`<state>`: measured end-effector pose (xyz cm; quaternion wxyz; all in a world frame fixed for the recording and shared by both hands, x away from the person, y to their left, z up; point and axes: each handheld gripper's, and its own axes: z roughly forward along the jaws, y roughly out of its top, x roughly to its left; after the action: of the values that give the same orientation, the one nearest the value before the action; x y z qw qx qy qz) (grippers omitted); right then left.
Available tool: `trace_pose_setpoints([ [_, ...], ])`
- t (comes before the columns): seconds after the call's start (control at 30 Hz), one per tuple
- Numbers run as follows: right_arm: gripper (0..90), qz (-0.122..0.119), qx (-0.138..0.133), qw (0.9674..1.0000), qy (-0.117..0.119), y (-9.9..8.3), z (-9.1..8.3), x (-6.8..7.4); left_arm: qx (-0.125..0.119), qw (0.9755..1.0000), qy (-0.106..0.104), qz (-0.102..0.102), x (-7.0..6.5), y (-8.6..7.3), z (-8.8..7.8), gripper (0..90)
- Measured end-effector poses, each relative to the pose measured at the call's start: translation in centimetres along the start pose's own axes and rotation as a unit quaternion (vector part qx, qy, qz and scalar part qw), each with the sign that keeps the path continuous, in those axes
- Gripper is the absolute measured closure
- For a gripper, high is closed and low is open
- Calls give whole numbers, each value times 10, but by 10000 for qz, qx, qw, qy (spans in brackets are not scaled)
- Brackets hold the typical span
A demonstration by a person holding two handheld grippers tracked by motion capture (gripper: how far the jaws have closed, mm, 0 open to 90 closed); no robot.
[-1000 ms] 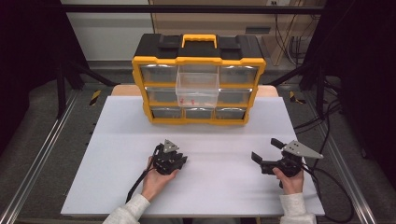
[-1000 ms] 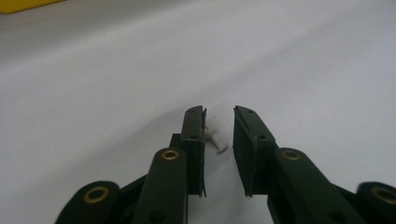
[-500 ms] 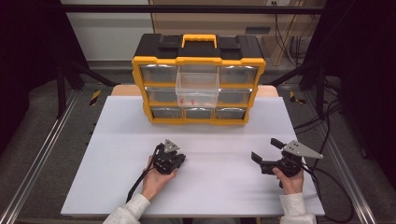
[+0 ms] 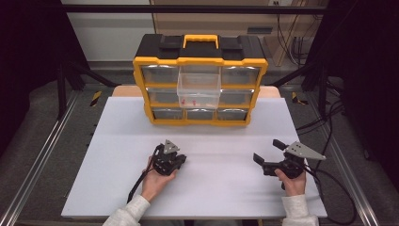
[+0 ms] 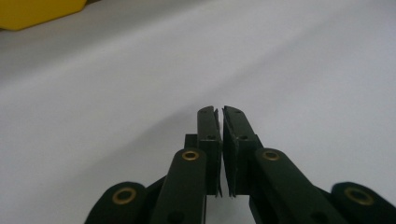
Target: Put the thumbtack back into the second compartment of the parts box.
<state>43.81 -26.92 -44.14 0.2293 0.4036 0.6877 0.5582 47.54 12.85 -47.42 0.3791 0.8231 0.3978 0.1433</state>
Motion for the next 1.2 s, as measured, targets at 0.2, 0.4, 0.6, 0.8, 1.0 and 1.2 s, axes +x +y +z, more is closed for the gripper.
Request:
trace_pose_setpoints([
  [0.2,2,-2,3,10000,-2,0,0,0,-79,10000,-46,-6,0,3,-9,856],
  [0.4,3,-4,-2,10000,2,0,0,0,-189,9998,-65,-1,-1,8,-21,856],
  [0.6,2,-6,3,10000,2,0,0,0,-301,9995,-104,-23,-1,12,-35,856],
  [0.8,2,-7,9,10000,1,0,0,0,-424,9990,-131,-60,1,17,-51,857],
  [1.0,3,-10,9,10000,0,0,0,0,-579,9982,-138,-87,5,24,-70,856],
  [1.2,3,-23,30,10000,4,-1,1,1,-812,9966,-131,-100,9,35,-90,856],
])
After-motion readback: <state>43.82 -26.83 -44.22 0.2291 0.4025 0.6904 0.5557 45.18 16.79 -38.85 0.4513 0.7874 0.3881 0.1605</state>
